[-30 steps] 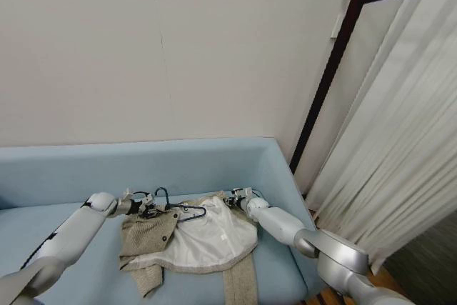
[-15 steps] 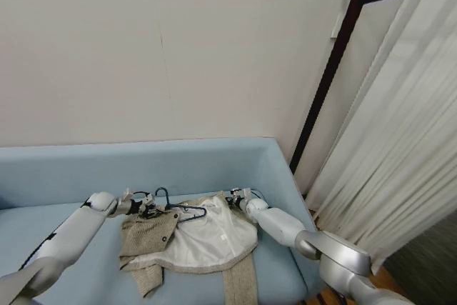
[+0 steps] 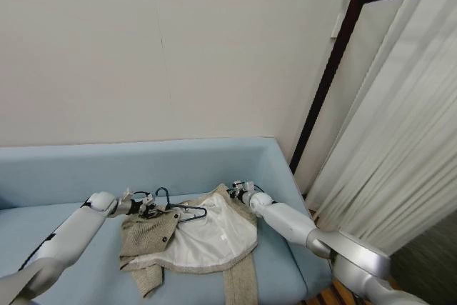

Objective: Pick up the clothes from the sofa and hang them on the clothes hanger.

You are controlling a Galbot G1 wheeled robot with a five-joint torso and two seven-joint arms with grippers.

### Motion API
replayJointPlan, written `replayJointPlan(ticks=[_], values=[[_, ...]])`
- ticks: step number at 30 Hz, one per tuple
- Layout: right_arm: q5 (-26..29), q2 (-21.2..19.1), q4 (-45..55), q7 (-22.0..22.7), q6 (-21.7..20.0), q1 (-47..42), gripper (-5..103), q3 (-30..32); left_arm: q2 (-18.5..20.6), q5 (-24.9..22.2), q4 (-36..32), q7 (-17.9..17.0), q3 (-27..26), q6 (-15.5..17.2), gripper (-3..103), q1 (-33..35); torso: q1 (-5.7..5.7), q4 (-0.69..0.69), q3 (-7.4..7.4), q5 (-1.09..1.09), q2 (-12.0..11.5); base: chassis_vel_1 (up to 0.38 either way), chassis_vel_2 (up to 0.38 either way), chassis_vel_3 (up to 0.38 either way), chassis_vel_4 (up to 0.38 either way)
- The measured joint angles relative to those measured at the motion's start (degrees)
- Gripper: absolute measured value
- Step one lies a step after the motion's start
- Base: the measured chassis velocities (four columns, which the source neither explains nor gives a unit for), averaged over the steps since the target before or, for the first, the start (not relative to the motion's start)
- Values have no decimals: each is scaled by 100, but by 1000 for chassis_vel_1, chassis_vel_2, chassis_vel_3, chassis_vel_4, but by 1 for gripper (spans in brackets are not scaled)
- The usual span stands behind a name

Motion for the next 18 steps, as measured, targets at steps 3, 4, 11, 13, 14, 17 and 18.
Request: replayJointPlan(ticks=[3, 4, 11, 13, 14, 17, 18], values=[[-209, -220, 597, 45, -25, -30, 0, 132, -30, -77, -13, -136, 14, 105, 8, -14, 0, -1, 0, 0, 0, 0, 0, 0, 0], [-209, -220, 597, 45, -25, -30, 0, 132, -30, -77, -13, -136, 14, 105, 8, -14, 0, -1, 0, 0, 0, 0, 0, 0, 0], [-636, -543, 1706, 94, -20, -161, 0, 527, -76, -74, 18, -158, 91, 128, 8, -65, 0, 0, 0, 0, 0, 0, 0, 0, 0], [-697, -630, 2053, 155, -27, -230, 0, 662, -90, -65, 28, -163, 100, 130, 8, -65, 0, 0, 0, 0, 1, 0, 0, 0, 0], [-719, -678, 2257, 201, -40, -264, 0, 717, -98, -61, 33, -175, 106, 132, 8, -65, 0, 0, 0, 0, 1, 0, 0, 0, 0], [-753, -772, 2674, 265, -98, -333, 0, 830, -118, -53, 43, -232, 112, 149, 8, -65, 0, 0, 0, -1, 1, 0, 0, 0, 0], [-780, -813, 2858, 278, -115, -360, 0, 859, -130, -51, 49, -279, 113, 156, 8, -62, 0, -1, -1, 0, 1, 0, 0, 0, 0]])
